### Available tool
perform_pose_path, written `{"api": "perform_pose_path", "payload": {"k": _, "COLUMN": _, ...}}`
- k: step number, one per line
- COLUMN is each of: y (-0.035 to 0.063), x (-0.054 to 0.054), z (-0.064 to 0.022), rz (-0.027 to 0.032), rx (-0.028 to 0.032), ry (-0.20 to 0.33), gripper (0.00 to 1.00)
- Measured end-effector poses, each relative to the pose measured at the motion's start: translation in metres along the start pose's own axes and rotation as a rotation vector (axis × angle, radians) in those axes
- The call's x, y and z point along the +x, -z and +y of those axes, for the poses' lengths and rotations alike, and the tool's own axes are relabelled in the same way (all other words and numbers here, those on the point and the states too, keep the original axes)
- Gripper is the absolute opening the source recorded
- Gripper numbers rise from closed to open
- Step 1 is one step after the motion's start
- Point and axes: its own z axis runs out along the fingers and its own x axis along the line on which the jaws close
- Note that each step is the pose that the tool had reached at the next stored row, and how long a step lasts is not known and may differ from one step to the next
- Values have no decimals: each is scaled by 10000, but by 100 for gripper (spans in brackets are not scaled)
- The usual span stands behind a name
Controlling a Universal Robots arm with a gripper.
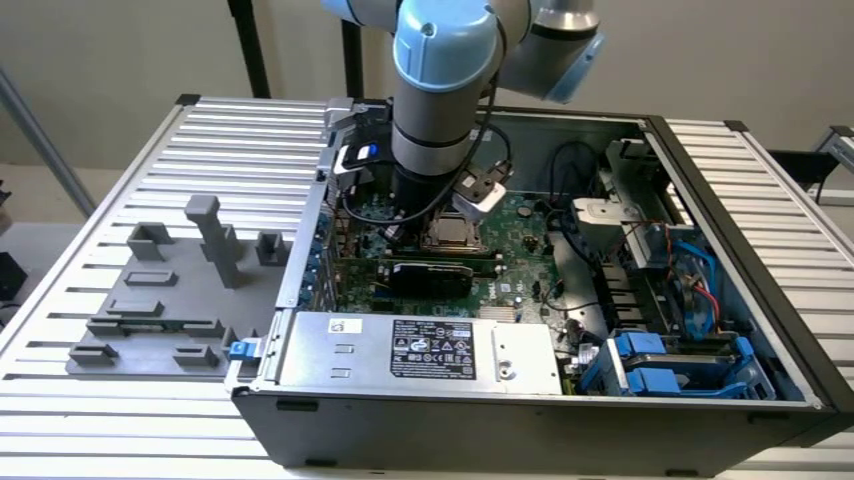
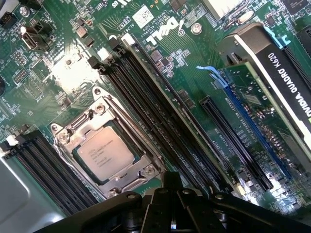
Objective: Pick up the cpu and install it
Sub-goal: 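Install the second cpu locking lever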
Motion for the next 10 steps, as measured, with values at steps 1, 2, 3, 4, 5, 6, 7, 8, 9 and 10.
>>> {"api": "perform_pose_path", "payload": {"k": 1, "y": -2, "x": 2, "z": -3, "rz": -19, "rx": -18, "ry": -1, "gripper": 11}}
{"api": "perform_pose_path", "payload": {"k": 2, "y": -5, "x": 4, "z": -6, "rz": -34, "rx": -33, "ry": -3, "gripper": 11}}
{"api": "perform_pose_path", "payload": {"k": 3, "y": -9, "x": 6, "z": -9, "rz": -48, "rx": -45, "ry": -5, "gripper": 11}}
{"api": "perform_pose_path", "payload": {"k": 4, "y": -12, "x": 10, "z": -13, "rz": -56, "rx": -51, "ry": -6, "gripper": 11}}
{"api": "perform_pose_path", "payload": {"k": 5, "y": -17, "x": 17, "z": -19, "rz": -57, "rx": -54, "ry": -8, "gripper": 11}}
{"api": "perform_pose_path", "payload": {"k": 6, "y": -20, "x": 23, "z": -23, "rz": -62, "rx": -59, "ry": -8, "gripper": 11}}
{"api": "perform_pose_path", "payload": {"k": 7, "y": -23, "x": 29, "z": -28, "rz": -64, "rx": -61, "ry": -9, "gripper": 11}}
{"api": "perform_pose_path", "payload": {"k": 8, "y": -27, "x": 34, "z": -31, "rz": -67, "rx": -66, "ry": -9, "gripper": 11}}
{"api": "perform_pose_path", "payload": {"k": 9, "y": -31, "x": 36, "z": -34, "rz": -73, "rx": -73, "ry": -9, "gripper": 11}}
{"api": "perform_pose_path", "payload": {"k": 10, "y": -37, "x": 39, "z": -36, "rz": -88, "rx": -91, "ry": -9, "gripper": 11}}
